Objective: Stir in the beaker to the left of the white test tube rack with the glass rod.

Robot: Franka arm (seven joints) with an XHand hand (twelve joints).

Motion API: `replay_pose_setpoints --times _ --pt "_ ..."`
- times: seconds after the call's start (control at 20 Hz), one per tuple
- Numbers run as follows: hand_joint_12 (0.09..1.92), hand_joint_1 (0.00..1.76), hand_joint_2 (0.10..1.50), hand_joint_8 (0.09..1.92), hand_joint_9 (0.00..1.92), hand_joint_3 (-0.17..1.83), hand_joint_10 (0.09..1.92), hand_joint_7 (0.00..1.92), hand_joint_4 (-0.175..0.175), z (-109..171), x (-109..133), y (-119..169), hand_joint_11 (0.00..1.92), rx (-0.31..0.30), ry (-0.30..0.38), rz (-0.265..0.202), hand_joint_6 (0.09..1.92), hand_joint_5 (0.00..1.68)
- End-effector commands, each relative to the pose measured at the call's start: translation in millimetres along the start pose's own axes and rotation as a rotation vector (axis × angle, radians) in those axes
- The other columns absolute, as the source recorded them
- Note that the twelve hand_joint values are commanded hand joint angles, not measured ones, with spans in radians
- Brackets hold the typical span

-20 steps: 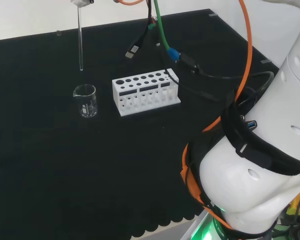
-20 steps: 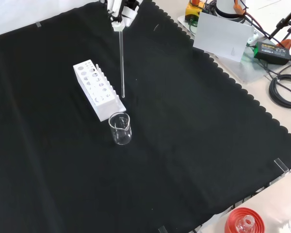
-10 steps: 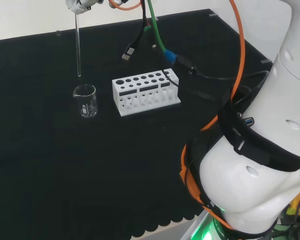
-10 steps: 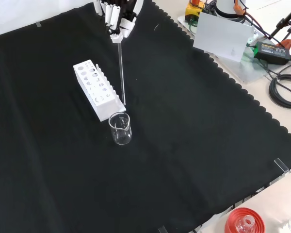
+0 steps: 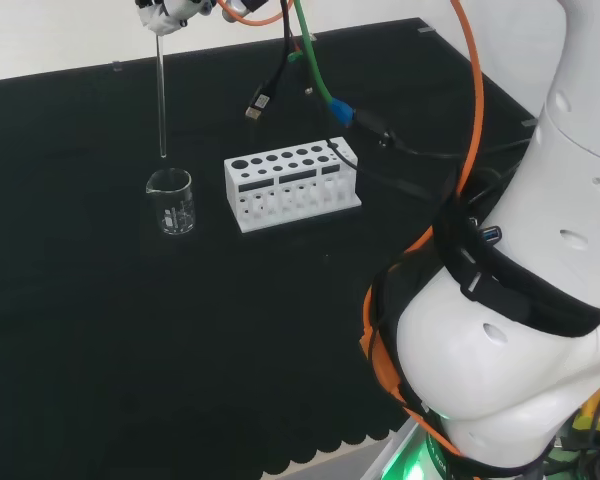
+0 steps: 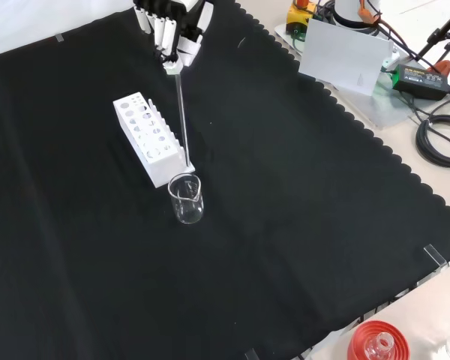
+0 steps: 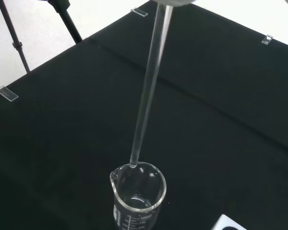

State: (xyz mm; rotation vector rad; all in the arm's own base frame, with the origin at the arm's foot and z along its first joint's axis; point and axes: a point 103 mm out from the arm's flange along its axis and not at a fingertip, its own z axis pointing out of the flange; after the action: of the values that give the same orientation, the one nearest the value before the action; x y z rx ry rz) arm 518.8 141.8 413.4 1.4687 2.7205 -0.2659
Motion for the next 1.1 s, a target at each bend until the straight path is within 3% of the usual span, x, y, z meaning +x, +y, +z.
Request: replay_pose_setpoints --times 0.05,1.1 --pt "0.75 1.22 1.08 0.82 1.85 -0.17 0.47 1.59 -0.175 22 -10 14 1.66 0.027 0.005 -0.001 0.58 1.25" --pt "0.76 1.22 1.08 0.81 1.85 -0.17 0.47 1.59 -0.175 54 -3 32 1.66 0.071 0.021 -0.031 0.58 1.26"
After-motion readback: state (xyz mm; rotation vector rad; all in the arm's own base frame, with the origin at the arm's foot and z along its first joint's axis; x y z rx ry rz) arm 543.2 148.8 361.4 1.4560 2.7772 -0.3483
